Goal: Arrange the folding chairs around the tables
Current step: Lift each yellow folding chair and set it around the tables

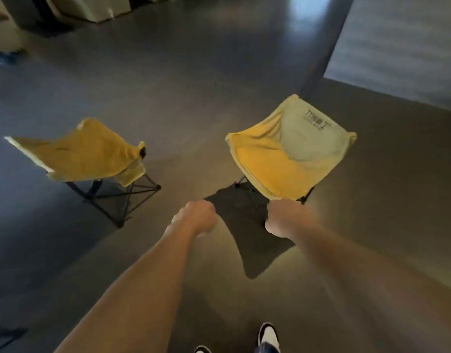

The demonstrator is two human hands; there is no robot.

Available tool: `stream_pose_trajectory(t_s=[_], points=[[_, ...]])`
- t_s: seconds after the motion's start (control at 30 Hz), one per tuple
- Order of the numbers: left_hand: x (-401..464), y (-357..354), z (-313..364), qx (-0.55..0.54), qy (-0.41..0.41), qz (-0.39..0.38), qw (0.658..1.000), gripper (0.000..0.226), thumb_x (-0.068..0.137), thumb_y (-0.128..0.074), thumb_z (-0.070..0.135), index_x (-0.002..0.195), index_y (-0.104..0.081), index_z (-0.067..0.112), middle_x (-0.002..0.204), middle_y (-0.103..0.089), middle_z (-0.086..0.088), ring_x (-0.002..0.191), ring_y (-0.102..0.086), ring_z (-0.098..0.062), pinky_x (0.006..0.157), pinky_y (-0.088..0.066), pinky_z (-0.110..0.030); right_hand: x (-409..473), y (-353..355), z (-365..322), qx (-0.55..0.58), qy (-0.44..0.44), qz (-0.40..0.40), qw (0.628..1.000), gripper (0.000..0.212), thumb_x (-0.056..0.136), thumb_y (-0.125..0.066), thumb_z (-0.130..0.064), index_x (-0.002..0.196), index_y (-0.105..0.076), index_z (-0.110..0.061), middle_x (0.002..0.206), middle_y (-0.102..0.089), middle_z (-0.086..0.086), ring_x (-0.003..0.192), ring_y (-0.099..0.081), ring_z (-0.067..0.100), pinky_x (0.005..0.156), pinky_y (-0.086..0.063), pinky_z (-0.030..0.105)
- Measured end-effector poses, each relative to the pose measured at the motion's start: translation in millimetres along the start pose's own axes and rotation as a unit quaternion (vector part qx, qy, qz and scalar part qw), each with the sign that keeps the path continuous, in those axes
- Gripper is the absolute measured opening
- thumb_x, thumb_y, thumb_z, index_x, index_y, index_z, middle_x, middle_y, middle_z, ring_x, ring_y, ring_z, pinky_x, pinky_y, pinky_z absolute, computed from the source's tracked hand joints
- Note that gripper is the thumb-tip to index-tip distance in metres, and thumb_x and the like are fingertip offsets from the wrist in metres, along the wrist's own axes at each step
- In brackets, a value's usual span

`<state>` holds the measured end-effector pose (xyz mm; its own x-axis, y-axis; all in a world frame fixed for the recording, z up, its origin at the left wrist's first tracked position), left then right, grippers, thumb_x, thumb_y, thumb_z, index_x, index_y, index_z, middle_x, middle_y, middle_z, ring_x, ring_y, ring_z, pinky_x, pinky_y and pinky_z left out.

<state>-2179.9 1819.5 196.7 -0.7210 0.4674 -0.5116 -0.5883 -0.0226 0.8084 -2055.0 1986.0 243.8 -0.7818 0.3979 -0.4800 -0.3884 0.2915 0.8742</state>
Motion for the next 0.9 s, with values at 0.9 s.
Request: stream_pose_trajectory(t_s=[0.9], points=[[400.2, 28.0, 522.4, 0.039, -0.108, -0.038, 0.993, 0.04, 0.095, -0.044, 0.033, 0.134, -0.052, 0.024, 0.133, -0.055, -0.006, 0.115, -0.055, -0.028, 0.092, -0.048, -0.037, 345.9, 195.8, 454.3, 0.08, -0.13, 0.014, 0.988, 0.02, 0.089, -0.045, -0.015, 0.106, -0.055, -0.018, 0.103, -0.06, 0.006, 0.082, -0.053, 0.028, 0.069, -0.042, 0.035]])
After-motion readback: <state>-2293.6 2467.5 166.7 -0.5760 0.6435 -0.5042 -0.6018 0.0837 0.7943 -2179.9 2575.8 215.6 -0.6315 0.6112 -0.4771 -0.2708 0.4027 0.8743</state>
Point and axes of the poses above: each hand's wrist, its own x-axis towards the middle knuckle, its own y-axis out of the back of the hand, z = x × y, the point moved 2 cm from there along x, towards the middle knuckle
